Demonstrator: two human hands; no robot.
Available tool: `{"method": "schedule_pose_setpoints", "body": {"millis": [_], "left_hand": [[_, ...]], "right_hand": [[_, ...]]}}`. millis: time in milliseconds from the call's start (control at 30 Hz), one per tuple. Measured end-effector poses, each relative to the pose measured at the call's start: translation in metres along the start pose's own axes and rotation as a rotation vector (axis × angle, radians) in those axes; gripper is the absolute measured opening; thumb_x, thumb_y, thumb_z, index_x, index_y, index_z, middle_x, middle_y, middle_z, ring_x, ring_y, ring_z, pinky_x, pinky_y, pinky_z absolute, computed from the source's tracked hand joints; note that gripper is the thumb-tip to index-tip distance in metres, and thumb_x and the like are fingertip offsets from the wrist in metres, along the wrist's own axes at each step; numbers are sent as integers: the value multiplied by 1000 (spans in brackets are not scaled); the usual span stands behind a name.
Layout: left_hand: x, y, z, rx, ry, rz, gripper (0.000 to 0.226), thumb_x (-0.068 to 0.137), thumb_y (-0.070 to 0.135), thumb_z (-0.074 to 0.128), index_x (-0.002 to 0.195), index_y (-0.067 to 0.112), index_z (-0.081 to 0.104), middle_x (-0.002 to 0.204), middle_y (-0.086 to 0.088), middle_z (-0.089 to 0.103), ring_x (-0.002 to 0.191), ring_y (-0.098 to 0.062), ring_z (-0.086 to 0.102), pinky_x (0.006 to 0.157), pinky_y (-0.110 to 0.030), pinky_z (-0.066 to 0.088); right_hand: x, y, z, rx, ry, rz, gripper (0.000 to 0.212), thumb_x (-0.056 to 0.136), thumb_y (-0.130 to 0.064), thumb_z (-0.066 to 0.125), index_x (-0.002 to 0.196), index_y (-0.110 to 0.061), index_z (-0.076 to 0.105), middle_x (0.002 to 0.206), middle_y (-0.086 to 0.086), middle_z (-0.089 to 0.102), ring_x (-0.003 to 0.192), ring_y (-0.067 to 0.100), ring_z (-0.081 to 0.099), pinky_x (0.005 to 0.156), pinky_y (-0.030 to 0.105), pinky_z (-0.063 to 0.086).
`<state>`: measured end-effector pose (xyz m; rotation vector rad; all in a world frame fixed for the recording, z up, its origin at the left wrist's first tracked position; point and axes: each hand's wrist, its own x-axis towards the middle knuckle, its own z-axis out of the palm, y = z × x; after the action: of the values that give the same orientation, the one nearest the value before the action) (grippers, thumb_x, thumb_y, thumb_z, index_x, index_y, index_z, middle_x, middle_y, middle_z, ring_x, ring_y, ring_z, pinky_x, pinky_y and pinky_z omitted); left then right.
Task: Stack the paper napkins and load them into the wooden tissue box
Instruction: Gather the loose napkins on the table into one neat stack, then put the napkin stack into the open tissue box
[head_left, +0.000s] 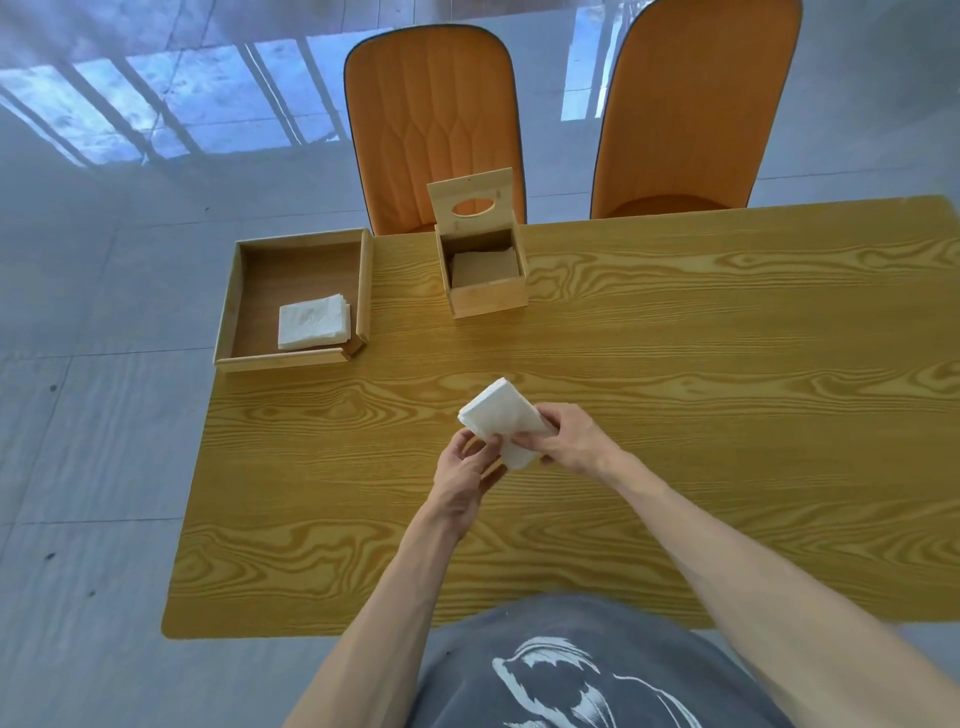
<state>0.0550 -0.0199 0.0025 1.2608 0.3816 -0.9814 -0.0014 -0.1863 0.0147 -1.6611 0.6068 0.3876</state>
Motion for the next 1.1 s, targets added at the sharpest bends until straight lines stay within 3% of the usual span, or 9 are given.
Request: {"method": "schedule_pose_setpoints", "body": {"millis": [100, 167, 233, 333, 433, 667, 900, 1033, 1100], "left_hand": [[-1, 7, -2, 253, 42, 100, 40, 87, 5, 72, 118, 21, 53, 106, -2, 68, 91, -14, 65, 74, -22, 53], [4, 9, -8, 448, 65, 186, 64, 84, 6, 75, 136, 24, 41, 117, -3, 60, 93, -14, 61, 73, -19, 54], [7, 11, -13, 632, 73, 253, 82, 81, 13, 78, 146, 32, 31, 124, 0, 53, 92, -18, 60, 86, -31, 56], [6, 14, -15, 844, 112, 300, 75, 80, 18, 77, 144, 34, 40, 121, 3, 48, 93, -18, 61, 94, -41, 52], [8, 11, -16, 946, 103, 334, 63, 78, 22, 74, 134, 35, 49, 120, 1, 51, 109, -22, 59, 93, -41, 51], [8, 10, -16, 1192, 146, 359, 51, 89, 25, 61, 136, 36, 47, 140, 5, 46, 112, -21, 59, 82, -29, 40], [13, 13, -10, 1386, 225, 368, 86, 85, 36, 69, 152, 31, 15, 138, -8, 31, 99, -28, 62, 67, -38, 52], [13, 16, -11, 1459, 313, 424, 92, 77, 50, 73, 151, 29, 22, 132, -8, 34, 109, -27, 56, 78, -37, 52], [15, 18, -12, 1327, 282, 390, 91, 74, 47, 77, 149, 32, 27, 128, -4, 37, 103, -24, 59, 77, -35, 51]], "right_hand": [[-2, -7, -4, -280, 122, -139, 9, 86, -29, 69, 85, -21, 65, 78, -4, 66, 70, 15, 59, 63, 30, 44], [-1, -12, -5, -471, 165, -250, 12, 88, -28, 65, 94, -18, 69, 87, 1, 72, 79, 20, 65, 70, 36, 46], [4, -11, -3, -586, 199, -344, 16, 90, -23, 65, 104, -16, 70, 97, 3, 74, 87, 21, 67, 75, 35, 49], [12, -4, 2, -666, 200, -398, 17, 90, -20, 67, 106, -16, 70, 102, 3, 73, 95, 22, 67, 84, 34, 51], [14, 3, 7, -658, 192, -389, 19, 86, -15, 69, 105, -17, 70, 103, 3, 72, 98, 22, 66, 88, 33, 50], [11, 13, 8, -597, 198, -319, 27, 87, -9, 67, 113, -16, 68, 111, 4, 70, 102, 20, 63, 92, 32, 48], [14, 13, 7, -543, 194, -297, 30, 87, -9, 66, 115, -17, 67, 111, 3, 70, 101, 19, 64, 88, 31, 49], [14, 13, 6, -522, 192, -292, 29, 88, -9, 63, 116, -18, 67, 111, 2, 70, 101, 18, 64, 89, 32, 49], [15, 12, 5, -512, 191, -283, 30, 88, -8, 62, 116, -18, 67, 111, 2, 70, 101, 18, 64, 89, 33, 50]]}}
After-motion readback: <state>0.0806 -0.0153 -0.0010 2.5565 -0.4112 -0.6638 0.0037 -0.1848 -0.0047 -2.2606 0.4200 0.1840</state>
